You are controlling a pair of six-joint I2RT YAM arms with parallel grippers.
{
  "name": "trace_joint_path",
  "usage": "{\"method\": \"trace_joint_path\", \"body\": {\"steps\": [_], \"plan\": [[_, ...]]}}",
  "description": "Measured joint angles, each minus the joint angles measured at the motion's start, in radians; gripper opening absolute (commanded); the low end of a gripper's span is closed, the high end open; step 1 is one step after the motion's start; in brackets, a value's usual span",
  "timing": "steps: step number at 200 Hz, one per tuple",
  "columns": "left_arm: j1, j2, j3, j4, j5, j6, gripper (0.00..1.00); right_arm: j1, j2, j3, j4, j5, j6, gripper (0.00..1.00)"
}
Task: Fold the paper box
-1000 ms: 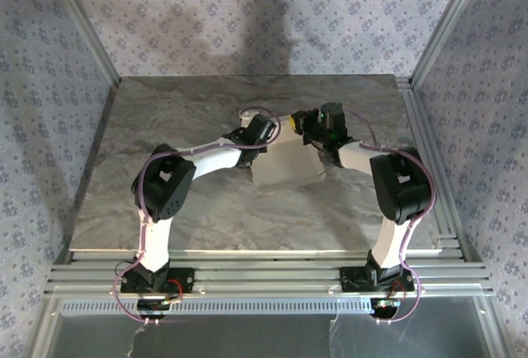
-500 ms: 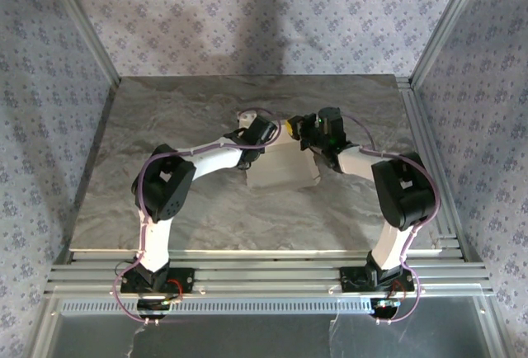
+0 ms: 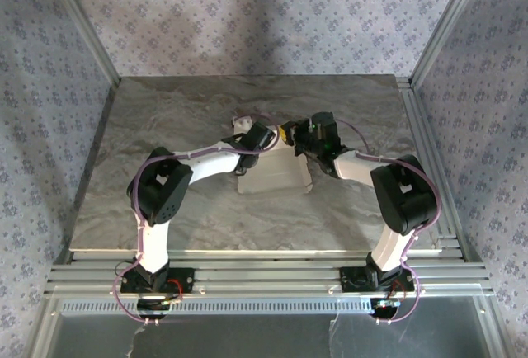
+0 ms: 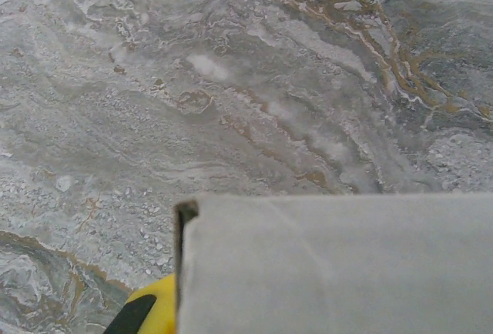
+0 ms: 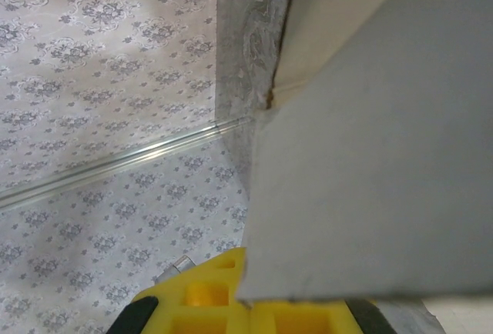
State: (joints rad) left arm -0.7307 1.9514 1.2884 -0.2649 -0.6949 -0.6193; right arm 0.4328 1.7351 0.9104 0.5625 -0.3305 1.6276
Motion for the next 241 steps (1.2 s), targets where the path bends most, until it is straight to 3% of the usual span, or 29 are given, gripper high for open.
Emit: {"method": "trace_joint_path", "body": {"steps": [82, 96, 119, 152, 194, 221, 241], "plan": [[-0.002, -0.032, -0.065, 0.067, 0.002, -0.015, 0.06, 0.003, -0.006, 0.000, -0.016, -0.025, 0.000, 0.00], [-0.002, -0.032, -0.065, 0.067, 0.003, -0.015, 0.00, 0.003, -0.006, 0.000, -0.017, -0.025, 0.000, 0.00], [-0.002, -0.033, -0.065, 0.067, 0.004, -0.015, 0.00, 0.003, -0.008, 0.002, -0.025, -0.025, 0.000, 0.00], [-0.002, -0.035, -0.073, 0.080, 0.001, -0.015, 0.00, 0.004, -0.029, 0.002, -0.067, -0.028, -0.005, 0.16], [0.017, -0.040, -0.095, 0.075, -0.062, -0.019, 0.00, -0.012, -0.087, 0.002, -0.156, -0.019, -0.028, 0.47], [0.016, -0.041, -0.106, 0.083, -0.089, -0.018, 0.00, -0.027, -0.157, 0.003, -0.225, -0.013, -0.037, 0.52], [0.015, -0.045, -0.116, 0.085, -0.103, -0.014, 0.00, -0.056, -0.222, 0.003, -0.276, -0.013, -0.050, 0.49]]}}
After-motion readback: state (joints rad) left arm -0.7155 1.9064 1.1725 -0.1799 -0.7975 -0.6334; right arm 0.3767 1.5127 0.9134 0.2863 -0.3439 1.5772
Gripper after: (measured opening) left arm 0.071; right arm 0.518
